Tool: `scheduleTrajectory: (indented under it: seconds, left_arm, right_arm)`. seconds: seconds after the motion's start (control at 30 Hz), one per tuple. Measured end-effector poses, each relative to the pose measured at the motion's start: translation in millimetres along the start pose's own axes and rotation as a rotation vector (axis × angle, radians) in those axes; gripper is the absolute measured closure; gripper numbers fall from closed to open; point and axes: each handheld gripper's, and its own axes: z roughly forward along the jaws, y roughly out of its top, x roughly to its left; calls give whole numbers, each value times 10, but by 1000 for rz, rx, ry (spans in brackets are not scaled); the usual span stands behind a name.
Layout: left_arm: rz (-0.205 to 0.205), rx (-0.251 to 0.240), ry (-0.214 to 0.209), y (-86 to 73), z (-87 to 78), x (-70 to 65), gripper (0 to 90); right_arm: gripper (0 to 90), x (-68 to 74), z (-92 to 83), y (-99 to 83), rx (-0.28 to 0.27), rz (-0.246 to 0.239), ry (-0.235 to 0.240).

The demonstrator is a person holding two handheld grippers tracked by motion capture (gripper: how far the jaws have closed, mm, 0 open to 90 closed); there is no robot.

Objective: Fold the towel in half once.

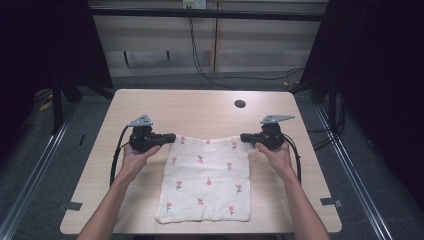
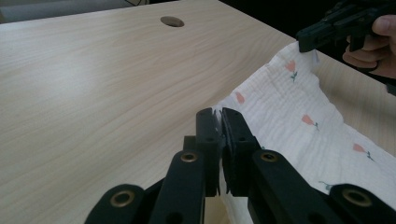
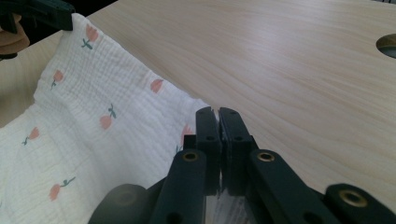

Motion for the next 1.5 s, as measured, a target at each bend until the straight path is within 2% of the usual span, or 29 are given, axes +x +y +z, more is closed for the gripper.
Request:
scheduleTrajectory:
  seconds: [0.03,0.17,0.3,0.43,0.47,0.53,0.7,0.8,0.83,0.97,1.13,1.2,1.27,1.33,1.37,1.47,1.5]
  left_arm:
    - [-2,-1,4,-5,10,6,865]
    - [-6,23,16,-22,66,40,865]
    - [-28,-5,13,17,64,59,866]
    - [-3,6,24,63,61,40,866]
    - [0,-7,20,69,49,33,865]
    - [-6,-22,8,77,29,31,865]
    - [-12,-8,4,35,22,19,865]
    - [-3,-6,-3,39,-12,-18,865]
    - [3,-13,-5,51,-34,-39,865]
    - [30,-28,5,103,-135,-103,865]
    - [42,-36,32,159,-216,-86,866]
    - [44,-37,30,190,-226,-79,866]
    - [40,-40,18,178,-215,-78,867]
    - [54,-40,40,139,-196,-97,867]
    - [38,-39,22,121,-186,-102,869]
    - [48,1,29,82,-152,-126,870]
    - [46,1,34,73,-150,-132,870]
  right_arm:
    - [876,-7,3,18,7,-9,-1]
    - [876,-38,15,48,1,4,8]
    - [876,-30,-25,166,-3,-5,5]
    - [876,-13,-75,284,-22,-12,-4]
    - [876,-12,-87,320,-26,-17,-2]
    - [876,-10,-91,328,-28,-14,0]
    - [876,-22,-42,273,-15,6,44]
    - [876,9,-52,250,-14,2,55]
    - [876,57,-97,277,-17,-12,55]
    - [876,92,-185,319,-31,-26,50]
    - [876,77,-291,353,-64,-18,39]
    - [876,60,-314,376,-77,-5,42]
    - [876,48,-311,365,-74,-3,41]
    - [876,47,-303,351,-67,-7,40]
    - [876,51,-290,320,-59,-8,41]
    - [876,65,-277,243,-34,4,46]
    - [877,73,-277,230,-33,10,47]
